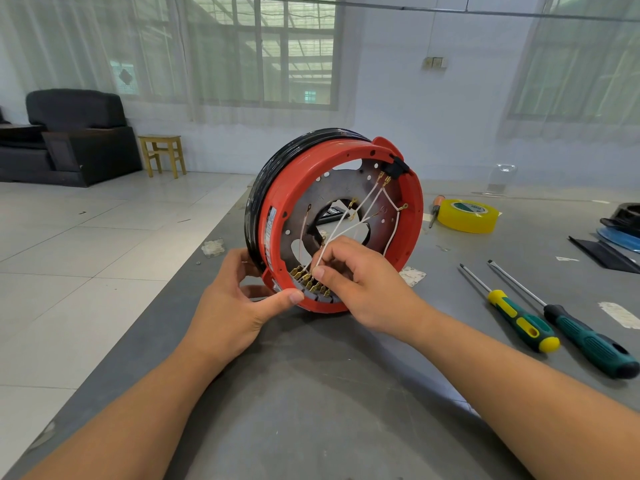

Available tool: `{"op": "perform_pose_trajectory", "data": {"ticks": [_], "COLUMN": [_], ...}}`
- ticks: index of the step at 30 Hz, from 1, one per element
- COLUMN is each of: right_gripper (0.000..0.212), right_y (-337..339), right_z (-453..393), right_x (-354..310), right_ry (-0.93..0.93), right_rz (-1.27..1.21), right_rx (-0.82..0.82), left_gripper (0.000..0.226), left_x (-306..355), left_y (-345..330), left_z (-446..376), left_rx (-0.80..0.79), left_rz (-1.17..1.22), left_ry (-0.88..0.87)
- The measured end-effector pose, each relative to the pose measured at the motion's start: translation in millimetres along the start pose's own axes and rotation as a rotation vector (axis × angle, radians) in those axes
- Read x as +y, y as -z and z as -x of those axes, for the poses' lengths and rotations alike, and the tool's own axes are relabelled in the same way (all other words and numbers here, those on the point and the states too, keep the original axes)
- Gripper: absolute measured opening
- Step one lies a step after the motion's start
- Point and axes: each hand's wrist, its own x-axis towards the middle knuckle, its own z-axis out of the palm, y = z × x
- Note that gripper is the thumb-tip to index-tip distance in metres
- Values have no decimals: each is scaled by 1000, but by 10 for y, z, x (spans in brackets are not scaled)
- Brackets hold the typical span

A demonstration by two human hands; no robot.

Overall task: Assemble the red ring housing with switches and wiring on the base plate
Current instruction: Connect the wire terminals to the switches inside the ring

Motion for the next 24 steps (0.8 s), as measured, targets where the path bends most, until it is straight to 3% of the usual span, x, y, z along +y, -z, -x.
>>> {"op": "perform_pose_trajectory", "data": {"ticks": [19, 24], "right_gripper": [7, 3], "right_y": [13, -217], "right_z": [-50, 125], "right_x": [-88, -60], "right_ry": [-56, -64], "right_rz": [30, 49], "right_rx": [6, 208], "left_gripper": [77, 81], "left_x": [31, 36], "left_y": [-55, -41], "left_z": [30, 11], "left_rx": [36, 38], "left_rz": [9, 79], "left_ry": [0, 44]}}
